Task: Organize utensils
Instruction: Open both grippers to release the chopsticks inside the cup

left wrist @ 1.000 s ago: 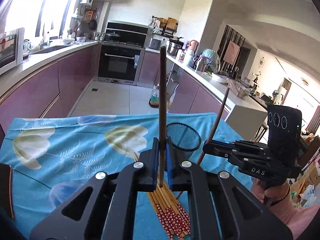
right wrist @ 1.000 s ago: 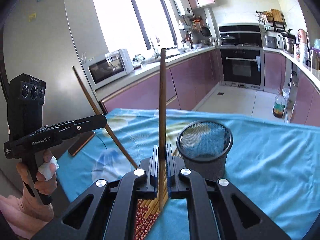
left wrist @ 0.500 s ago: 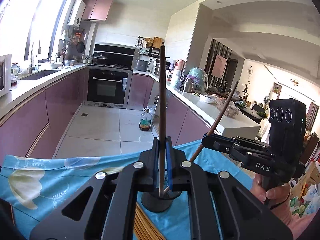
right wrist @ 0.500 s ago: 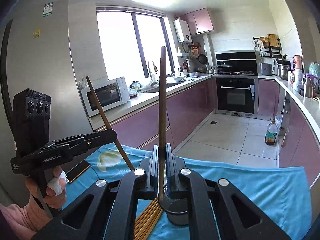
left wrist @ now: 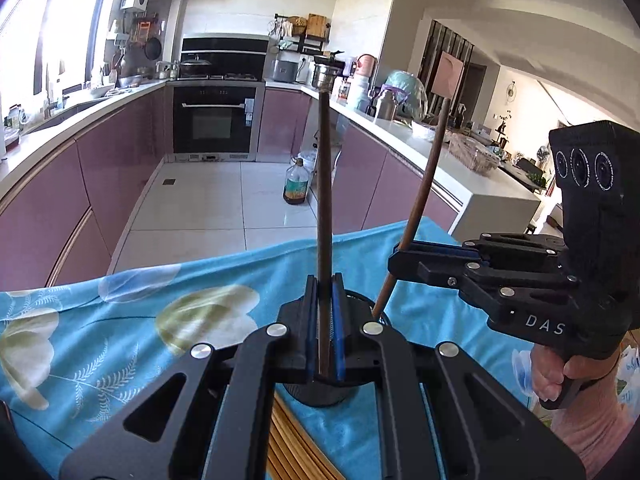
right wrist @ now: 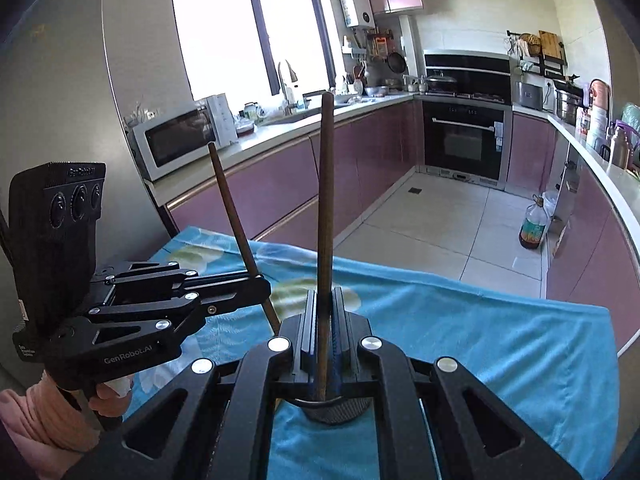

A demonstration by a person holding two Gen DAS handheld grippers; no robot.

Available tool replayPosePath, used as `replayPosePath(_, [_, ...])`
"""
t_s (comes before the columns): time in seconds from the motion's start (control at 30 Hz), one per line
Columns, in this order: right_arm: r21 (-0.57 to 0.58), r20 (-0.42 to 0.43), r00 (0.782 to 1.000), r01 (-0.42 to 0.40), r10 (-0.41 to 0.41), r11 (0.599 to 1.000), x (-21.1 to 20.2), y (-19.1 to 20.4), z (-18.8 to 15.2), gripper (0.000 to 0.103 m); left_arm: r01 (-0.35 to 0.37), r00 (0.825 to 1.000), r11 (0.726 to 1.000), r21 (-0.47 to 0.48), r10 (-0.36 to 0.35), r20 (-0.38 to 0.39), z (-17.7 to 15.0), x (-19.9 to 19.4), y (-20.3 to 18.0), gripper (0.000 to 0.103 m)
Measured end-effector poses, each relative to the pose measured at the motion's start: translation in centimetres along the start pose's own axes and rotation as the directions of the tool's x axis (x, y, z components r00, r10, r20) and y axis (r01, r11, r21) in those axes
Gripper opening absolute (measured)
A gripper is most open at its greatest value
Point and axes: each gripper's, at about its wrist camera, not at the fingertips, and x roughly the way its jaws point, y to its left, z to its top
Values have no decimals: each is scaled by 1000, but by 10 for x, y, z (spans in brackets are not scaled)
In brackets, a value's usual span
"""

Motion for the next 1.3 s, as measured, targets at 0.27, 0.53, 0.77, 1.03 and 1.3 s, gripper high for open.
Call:
replayPosePath(0.27, [49, -96, 995, 6, -1, 999, 36, -14, -1, 8, -30, 998, 1000, 1, 30, -46, -9, 39, 10, 8])
replayPosePath(0.53, [67, -68, 998, -2, 7, 998, 31, -14, -6, 22, -52, 998, 998, -24, 51, -38, -20, 43, 24, 17])
replayPosePath(0.77, [73, -29, 999, -37, 39, 997, 15, -5, -18, 42, -78, 997, 996, -42, 78, -2, -40, 23, 35, 32])
replayPosePath(1.03, [22, 6, 995, -98, 98, 995, -15, 21, -38, 44, -141, 990, 990, -12, 141, -9, -91, -13, 47, 45])
replayPosePath(1.3, [0, -119, 983, -142, 141, 990, 8, 50, -79, 44, -164, 977, 986, -32, 158, -141, -153, 1, 61, 45])
